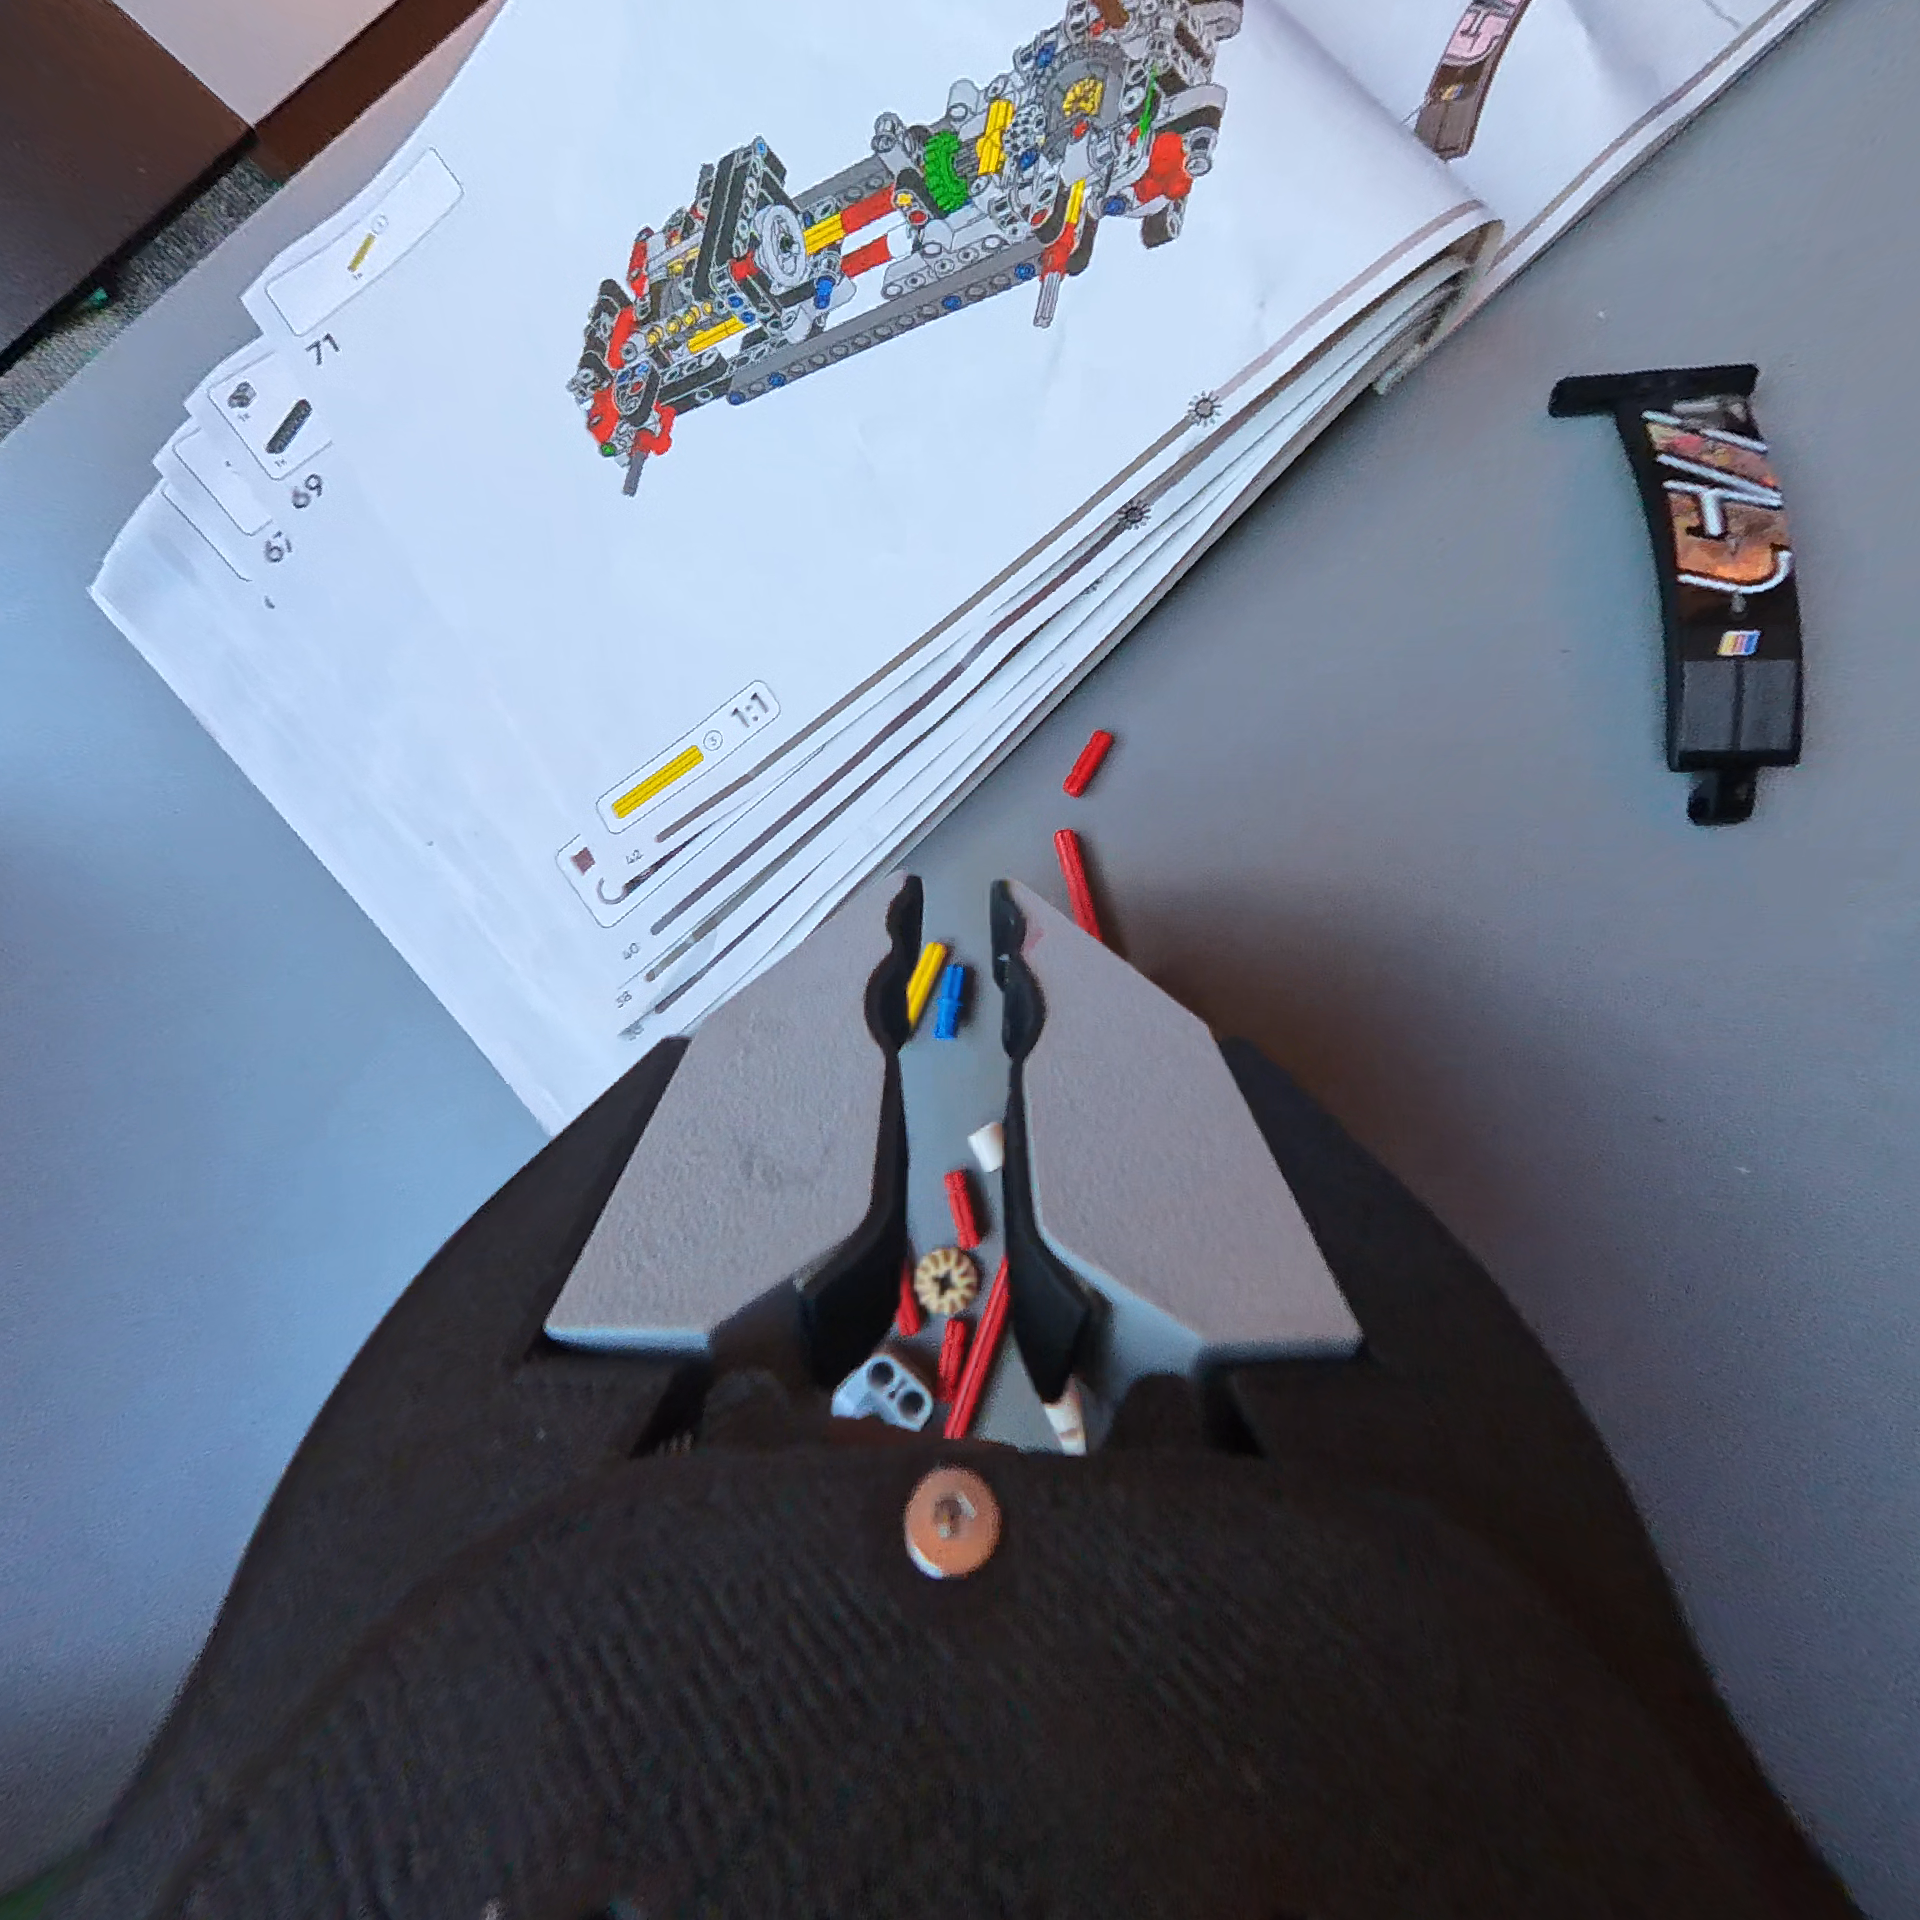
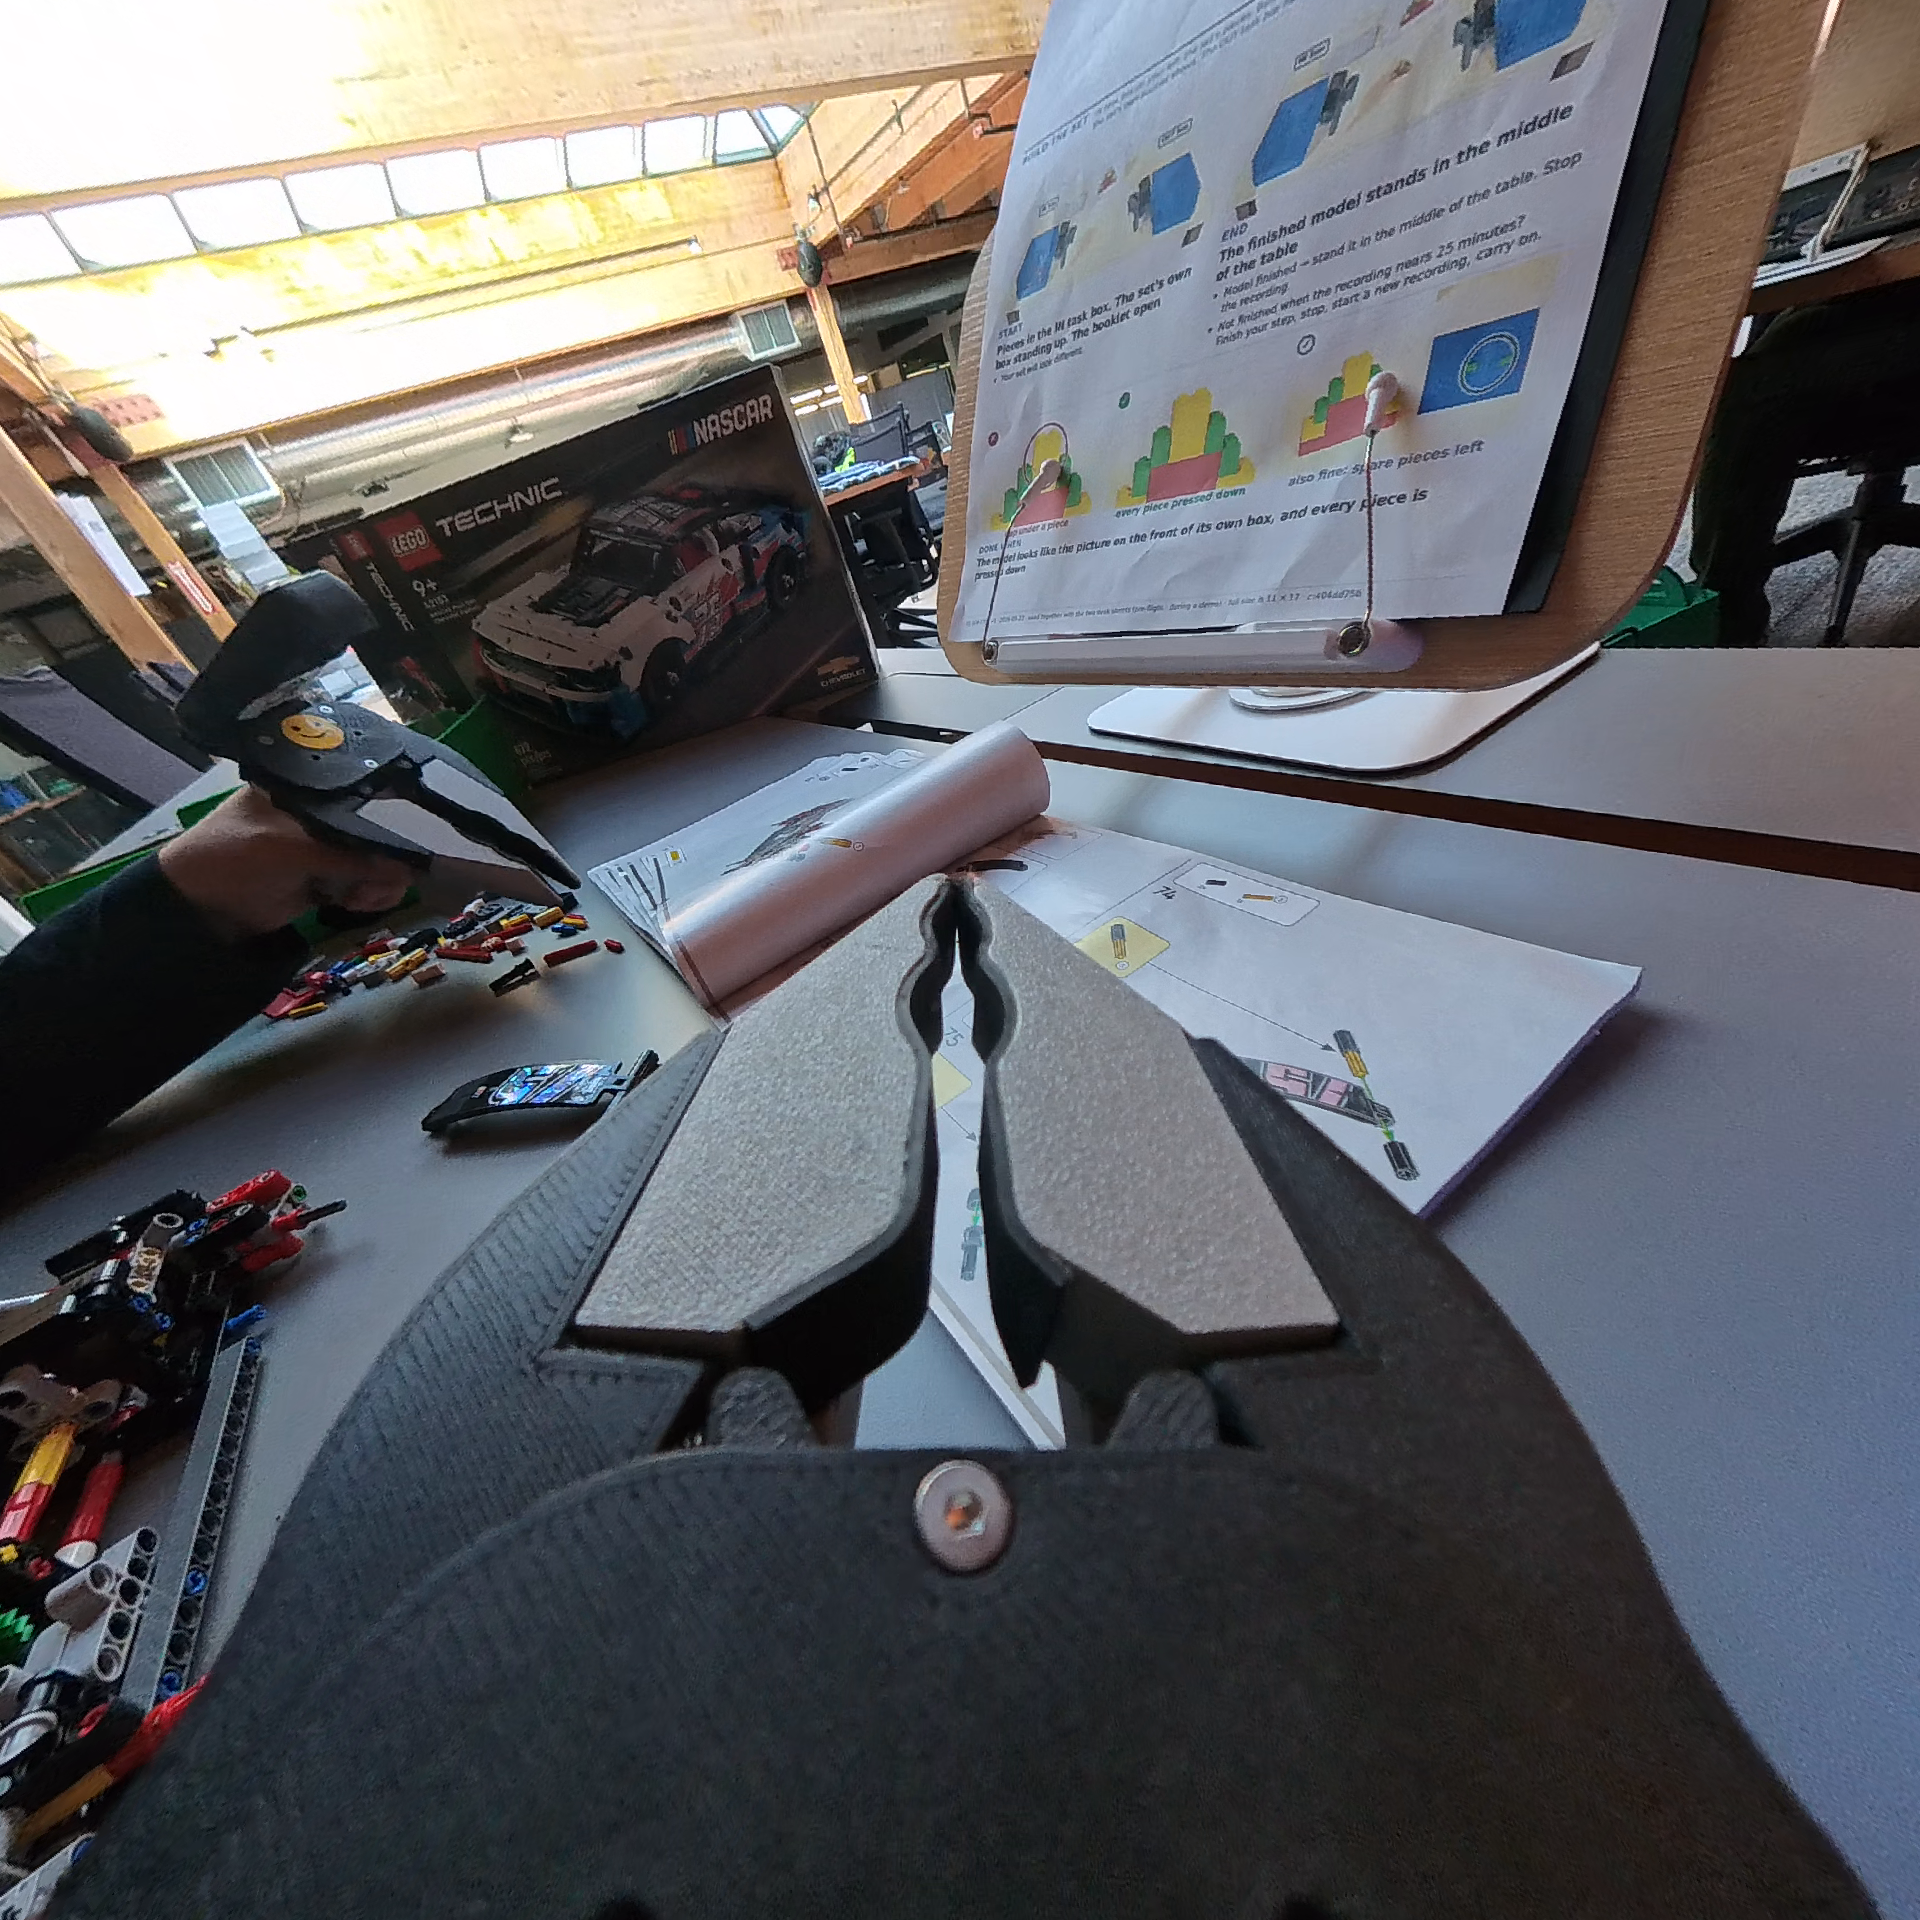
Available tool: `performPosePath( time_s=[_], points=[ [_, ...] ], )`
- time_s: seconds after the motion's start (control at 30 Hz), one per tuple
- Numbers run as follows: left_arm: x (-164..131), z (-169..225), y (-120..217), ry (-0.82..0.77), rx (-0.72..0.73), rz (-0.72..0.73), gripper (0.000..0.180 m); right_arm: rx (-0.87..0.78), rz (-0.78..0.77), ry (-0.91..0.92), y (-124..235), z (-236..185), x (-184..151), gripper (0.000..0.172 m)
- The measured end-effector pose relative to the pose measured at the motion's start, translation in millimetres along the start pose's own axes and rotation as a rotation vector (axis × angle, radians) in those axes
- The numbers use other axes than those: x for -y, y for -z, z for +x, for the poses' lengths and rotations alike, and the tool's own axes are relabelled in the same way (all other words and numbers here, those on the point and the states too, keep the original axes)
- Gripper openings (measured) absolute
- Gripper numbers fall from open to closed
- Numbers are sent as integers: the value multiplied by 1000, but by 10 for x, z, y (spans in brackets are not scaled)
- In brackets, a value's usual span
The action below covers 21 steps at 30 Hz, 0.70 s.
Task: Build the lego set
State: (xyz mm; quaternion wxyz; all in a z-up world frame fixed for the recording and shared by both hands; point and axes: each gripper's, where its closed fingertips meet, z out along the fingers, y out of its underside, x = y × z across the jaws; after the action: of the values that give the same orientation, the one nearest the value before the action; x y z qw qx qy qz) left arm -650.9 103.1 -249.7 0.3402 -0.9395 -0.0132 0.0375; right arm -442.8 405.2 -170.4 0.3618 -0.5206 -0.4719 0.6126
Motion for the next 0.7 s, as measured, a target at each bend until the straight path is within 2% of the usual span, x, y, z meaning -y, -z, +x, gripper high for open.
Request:
performPosePath(
  time_s=[0.3,0.5,0.7],
  points=[
    [-268,-128,23,-38,10,-105,5,6,4,-15,4,7,6,0],
    [-308,-84,-12,-77,-9,-122,1,8,5,-19,5,9,8,0],
    [-330,-63,-30,-85,-22,-130,5,9,7,-21,8,11,10,0]
  ],
)
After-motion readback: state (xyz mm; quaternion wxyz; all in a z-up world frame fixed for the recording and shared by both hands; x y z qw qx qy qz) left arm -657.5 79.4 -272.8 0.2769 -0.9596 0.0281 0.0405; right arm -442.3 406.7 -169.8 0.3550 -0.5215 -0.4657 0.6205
